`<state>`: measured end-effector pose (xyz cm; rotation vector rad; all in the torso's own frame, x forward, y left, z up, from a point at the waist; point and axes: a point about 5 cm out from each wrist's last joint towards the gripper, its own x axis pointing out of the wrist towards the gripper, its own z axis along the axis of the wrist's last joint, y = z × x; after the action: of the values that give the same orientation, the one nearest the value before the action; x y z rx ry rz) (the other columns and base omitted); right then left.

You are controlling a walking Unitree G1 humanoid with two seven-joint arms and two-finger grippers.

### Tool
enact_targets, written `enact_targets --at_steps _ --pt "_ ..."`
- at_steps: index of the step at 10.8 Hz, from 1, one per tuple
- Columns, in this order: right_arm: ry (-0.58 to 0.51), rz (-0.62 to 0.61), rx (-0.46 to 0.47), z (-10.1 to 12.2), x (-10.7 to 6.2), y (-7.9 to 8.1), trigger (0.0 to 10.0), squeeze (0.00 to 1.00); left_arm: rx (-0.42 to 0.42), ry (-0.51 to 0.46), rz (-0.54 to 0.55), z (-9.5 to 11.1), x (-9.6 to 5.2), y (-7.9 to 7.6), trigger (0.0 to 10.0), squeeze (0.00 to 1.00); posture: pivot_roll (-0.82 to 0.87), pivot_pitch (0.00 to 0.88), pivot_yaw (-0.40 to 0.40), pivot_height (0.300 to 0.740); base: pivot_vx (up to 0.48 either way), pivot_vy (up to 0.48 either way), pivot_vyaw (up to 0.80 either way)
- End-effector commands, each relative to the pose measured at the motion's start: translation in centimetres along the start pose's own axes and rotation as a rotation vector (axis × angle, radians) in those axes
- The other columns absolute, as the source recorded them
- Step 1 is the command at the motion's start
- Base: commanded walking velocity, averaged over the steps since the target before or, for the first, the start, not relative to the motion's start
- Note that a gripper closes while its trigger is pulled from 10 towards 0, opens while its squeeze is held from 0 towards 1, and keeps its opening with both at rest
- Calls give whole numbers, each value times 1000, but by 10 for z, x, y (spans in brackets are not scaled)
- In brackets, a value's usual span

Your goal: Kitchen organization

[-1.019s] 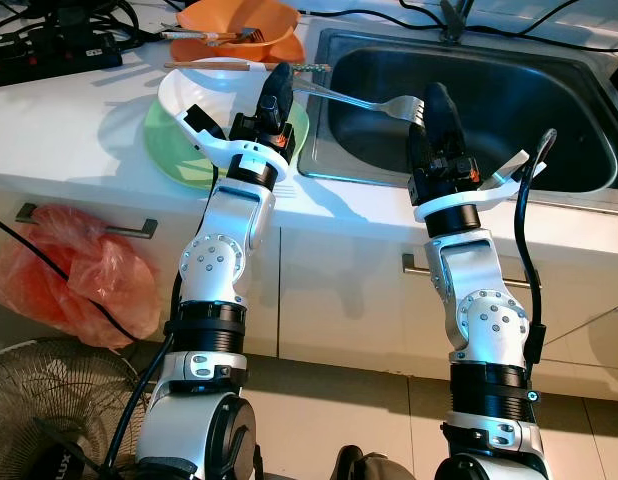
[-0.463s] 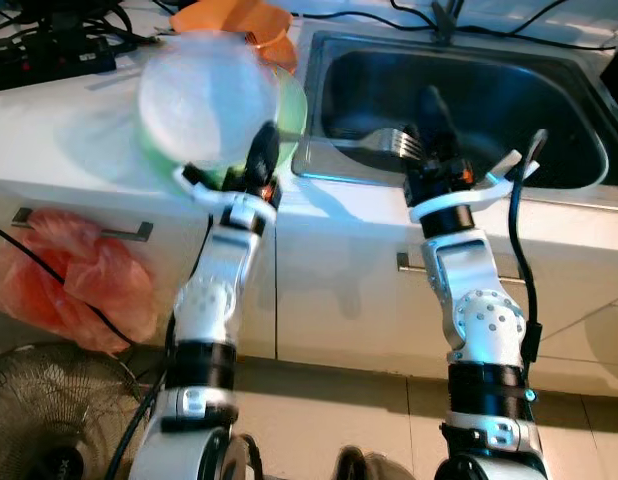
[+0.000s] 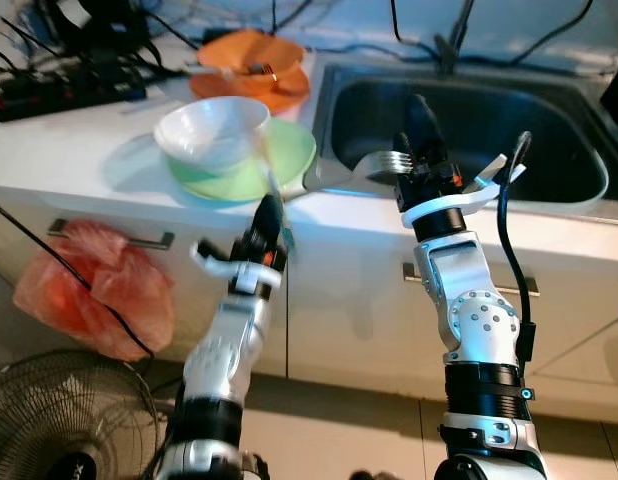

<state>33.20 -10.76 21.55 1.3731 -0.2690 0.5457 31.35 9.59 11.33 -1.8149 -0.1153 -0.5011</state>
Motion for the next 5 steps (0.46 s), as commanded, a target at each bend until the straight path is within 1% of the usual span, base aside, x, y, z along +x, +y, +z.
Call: enact_targets --at_steps 1,5 --pt "-51 107 76 -8 9 22 10000 0 -5 187 -101 -111 96 -90 10000 0 103 165 -37 740 0 0 0" --pt "-51 107 76 -8 9 22 10000 0 -5 187 -101 -111 96 -90 10000 0 103 165 -37 740 0 0 0"
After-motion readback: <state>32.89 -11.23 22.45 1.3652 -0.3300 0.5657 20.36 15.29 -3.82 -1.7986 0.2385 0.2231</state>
